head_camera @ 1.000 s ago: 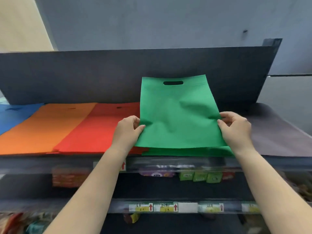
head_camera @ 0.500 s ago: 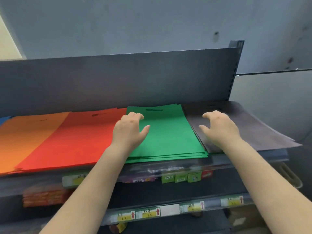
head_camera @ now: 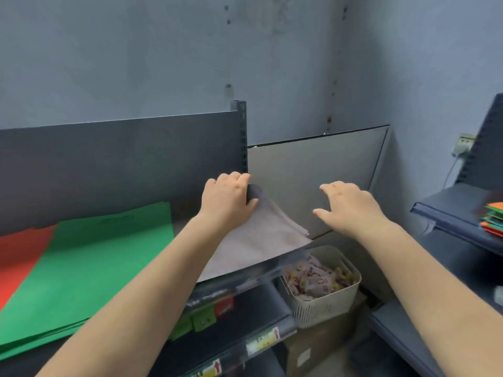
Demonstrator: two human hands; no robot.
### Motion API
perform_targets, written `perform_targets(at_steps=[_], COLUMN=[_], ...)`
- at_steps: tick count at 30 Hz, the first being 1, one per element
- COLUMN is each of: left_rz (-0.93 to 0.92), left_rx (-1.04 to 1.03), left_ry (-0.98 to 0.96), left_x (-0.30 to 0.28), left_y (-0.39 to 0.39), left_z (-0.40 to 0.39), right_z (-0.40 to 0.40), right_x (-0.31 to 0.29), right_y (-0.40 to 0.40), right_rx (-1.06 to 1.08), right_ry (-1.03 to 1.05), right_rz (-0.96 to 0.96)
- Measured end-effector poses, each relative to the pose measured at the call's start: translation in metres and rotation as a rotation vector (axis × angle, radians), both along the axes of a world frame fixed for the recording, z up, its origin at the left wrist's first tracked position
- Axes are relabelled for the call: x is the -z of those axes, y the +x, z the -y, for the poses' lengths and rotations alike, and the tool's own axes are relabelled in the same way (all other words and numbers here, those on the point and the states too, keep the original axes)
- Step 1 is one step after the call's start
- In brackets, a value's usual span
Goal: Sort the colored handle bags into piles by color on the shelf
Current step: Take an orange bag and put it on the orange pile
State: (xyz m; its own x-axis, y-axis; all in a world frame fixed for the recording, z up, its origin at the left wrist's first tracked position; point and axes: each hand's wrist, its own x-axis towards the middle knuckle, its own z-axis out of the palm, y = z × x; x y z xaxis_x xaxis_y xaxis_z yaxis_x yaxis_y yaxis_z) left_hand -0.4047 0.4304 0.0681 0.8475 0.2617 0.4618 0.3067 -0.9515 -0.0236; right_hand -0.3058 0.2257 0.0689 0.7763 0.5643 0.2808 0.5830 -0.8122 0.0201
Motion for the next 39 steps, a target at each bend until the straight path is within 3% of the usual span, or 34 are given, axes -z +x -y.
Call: perform_targets(at_steps=[10,20,32,39], left_rz=[-0.039,-0.067,-0.144,-0.199], left_rx=[0.228,0.505,0.720,0.806], left_ry=[0.005,-0.019,-0.007,-0.063], left_x=[0.002,0.029,0.061,0.075], left_y=[0.124,0.200,0.297,0.373], left_z=[0.159,0.318,0.414,0.448], right_z=[0.188,0.352,0.430,0.457], right_x=[-0.002,0.018,0.047,0.066], right_y=[0.065,0.082,0.123,0.169], right_rx=[0.273,0.576,0.779,0.951], right_ry=[-0.024,-0.050,0.022,0.174], right_rz=[0.031,-0.011,-0.135,-0.187])
